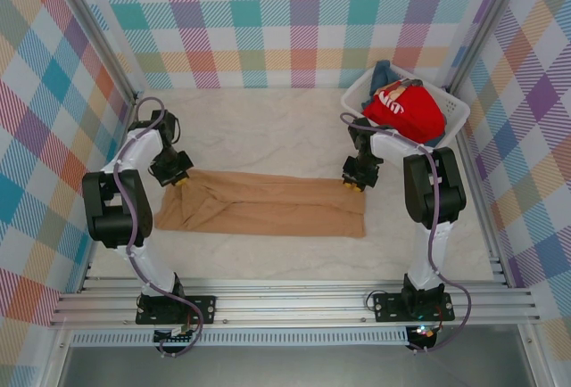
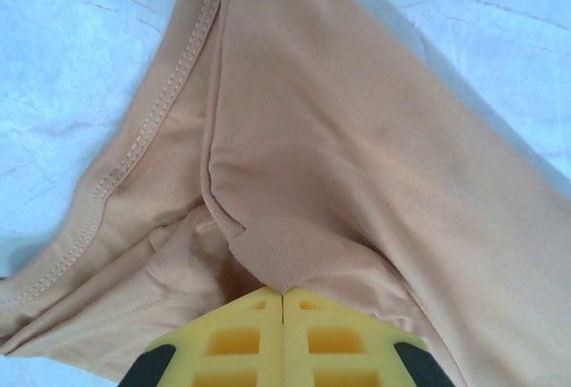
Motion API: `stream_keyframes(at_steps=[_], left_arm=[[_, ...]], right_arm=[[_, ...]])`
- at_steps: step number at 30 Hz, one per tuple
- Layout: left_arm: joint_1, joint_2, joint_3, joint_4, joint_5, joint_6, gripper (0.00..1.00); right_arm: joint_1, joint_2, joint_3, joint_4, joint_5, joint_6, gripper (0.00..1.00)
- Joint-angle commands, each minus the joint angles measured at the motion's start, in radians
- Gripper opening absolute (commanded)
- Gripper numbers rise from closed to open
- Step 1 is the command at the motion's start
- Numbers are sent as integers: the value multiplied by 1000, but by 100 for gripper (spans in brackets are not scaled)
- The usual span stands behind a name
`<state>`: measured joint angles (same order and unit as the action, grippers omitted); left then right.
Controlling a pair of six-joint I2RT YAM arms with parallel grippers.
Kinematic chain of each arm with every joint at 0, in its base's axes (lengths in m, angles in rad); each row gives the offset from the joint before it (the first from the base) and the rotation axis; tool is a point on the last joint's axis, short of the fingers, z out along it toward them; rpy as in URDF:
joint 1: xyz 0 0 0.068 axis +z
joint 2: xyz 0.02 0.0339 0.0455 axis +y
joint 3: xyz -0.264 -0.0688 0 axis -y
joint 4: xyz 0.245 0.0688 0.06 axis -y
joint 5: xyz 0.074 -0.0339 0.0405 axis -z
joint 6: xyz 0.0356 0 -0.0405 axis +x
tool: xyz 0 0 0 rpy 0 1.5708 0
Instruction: Fold and stack the t-shirts
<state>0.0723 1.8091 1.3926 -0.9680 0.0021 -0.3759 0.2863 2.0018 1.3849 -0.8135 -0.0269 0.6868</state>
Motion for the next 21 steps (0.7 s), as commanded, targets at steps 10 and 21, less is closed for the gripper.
stream_keyframes(at_steps=[10,21], left_arm=[[-7,98,148,-83,-25,21,0],[0,164,225,-98,-45,45,0]], right_arm=[[-5,60,18,-17,3,-21,19],[-5,66,19,-16,-5,-23,18]])
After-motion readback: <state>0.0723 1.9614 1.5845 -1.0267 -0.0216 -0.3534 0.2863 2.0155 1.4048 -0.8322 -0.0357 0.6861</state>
